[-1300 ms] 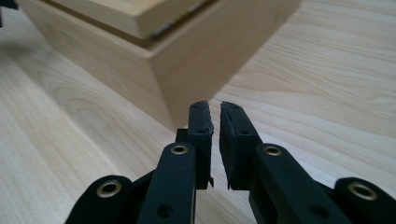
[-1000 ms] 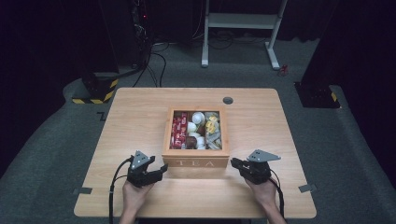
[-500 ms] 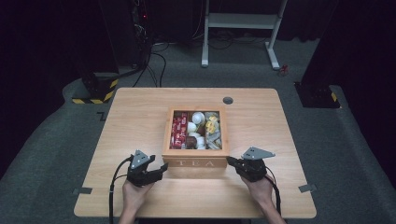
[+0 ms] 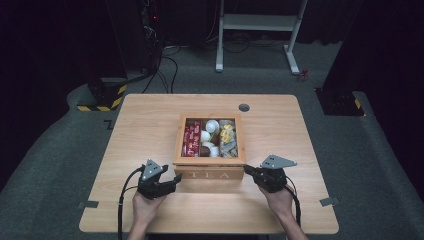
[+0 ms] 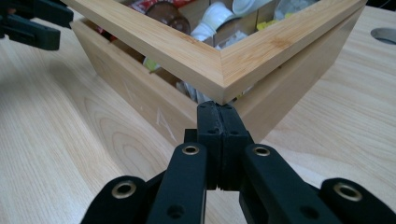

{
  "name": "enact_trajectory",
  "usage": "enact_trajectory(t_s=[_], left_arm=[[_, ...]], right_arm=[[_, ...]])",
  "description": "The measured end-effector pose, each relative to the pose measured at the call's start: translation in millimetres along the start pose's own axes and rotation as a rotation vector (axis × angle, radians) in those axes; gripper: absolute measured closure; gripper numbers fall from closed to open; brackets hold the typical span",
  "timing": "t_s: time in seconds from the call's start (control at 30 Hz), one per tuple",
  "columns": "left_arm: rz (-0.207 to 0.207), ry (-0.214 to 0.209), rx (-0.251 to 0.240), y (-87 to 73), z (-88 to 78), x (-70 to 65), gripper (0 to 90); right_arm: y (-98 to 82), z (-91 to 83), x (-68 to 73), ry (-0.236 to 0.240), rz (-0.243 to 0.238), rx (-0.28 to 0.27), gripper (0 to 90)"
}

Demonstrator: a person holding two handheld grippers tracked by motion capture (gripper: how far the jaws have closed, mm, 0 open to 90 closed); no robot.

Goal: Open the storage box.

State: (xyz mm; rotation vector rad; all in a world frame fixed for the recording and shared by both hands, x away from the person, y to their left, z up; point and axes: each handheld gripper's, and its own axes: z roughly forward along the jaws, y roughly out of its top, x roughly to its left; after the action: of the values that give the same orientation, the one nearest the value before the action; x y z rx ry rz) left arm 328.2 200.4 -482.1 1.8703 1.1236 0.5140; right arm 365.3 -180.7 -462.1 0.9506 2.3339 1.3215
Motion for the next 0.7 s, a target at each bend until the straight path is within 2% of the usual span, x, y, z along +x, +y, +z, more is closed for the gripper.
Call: enact_trajectory(t_s=[0.27, 0.57, 0.7], left_arm=[[-0.004, -0.004, -0.005, 1.5, -0.8, -0.4, 35.0], [0.027, -0.008, -0.011, 10.2, 0.7, -3.4, 35.0], [0.028, -0.015, -0.011, 13.5, 2.1, -5.8, 34.8]], right_arm=[[13.2, -5.5, -1.8, 0.004, -0.005, -0.035, 89.3], [24.7, -10.6, -3.9, 0.009, -0.001, -0.063, 89.2], [30.1, -12.6, -5.3, 0.011, -0.002, -0.074, 89.2]])
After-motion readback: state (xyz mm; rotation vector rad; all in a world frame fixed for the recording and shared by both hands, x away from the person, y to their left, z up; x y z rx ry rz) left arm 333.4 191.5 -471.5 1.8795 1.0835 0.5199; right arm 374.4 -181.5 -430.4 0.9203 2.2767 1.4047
